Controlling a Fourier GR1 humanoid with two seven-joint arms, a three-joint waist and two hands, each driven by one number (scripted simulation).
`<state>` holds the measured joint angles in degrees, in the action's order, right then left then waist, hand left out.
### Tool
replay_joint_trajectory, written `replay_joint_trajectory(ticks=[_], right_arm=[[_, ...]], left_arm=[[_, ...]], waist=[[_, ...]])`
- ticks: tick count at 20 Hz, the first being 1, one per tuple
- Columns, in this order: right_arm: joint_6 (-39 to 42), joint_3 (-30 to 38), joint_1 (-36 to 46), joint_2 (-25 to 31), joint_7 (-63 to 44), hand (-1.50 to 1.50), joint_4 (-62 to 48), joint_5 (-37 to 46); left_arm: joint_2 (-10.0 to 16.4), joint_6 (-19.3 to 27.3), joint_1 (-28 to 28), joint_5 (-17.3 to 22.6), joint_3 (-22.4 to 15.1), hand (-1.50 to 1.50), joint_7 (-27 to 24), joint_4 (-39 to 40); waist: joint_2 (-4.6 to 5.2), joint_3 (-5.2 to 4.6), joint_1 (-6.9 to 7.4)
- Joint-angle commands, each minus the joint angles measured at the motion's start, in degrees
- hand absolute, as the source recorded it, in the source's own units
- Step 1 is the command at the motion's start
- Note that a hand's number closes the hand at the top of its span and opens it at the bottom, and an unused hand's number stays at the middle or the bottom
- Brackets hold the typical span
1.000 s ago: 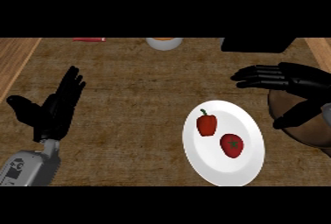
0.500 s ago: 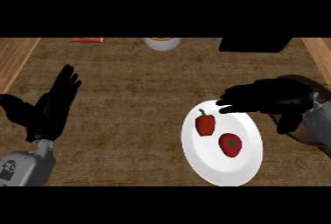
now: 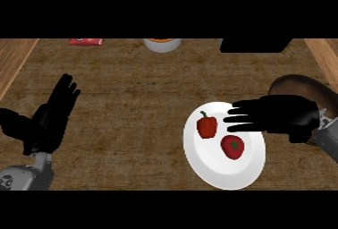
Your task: Pick the tomato from the plate and place it in the pan
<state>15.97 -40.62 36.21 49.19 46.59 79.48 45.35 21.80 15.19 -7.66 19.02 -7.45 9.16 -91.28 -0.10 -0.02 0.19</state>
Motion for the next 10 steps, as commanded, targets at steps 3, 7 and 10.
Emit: replay_joint_trajectory(ticks=[3, 7, 10], right_arm=[[-3.59, 4.06, -8.17, 2.80, -1.47, -1.50, 8.72, 5.28], [4.15, 5.67, -7.16, -4.91, -4.82, -1.50, 11.20, 6.85], [6.11, 6.39, -11.54, -4.19, -4.46, -1.50, 16.39, 8.35]], left_arm=[[-0.96, -1.92, 2.04, -0.62, 1.85, 0.00, -1.55, 0.55], [-0.61, -2.07, -3.90, -1.69, 3.60, 0.00, 2.97, 1.00], [-3.77, -2.52, -1.16, -3.07, 3.00, 0.00, -1.16, 3.83]], waist=[[-0.09, 0.00, -0.70], [0.04, 0.00, -0.27], [0.01, 0.00, -0.37]])
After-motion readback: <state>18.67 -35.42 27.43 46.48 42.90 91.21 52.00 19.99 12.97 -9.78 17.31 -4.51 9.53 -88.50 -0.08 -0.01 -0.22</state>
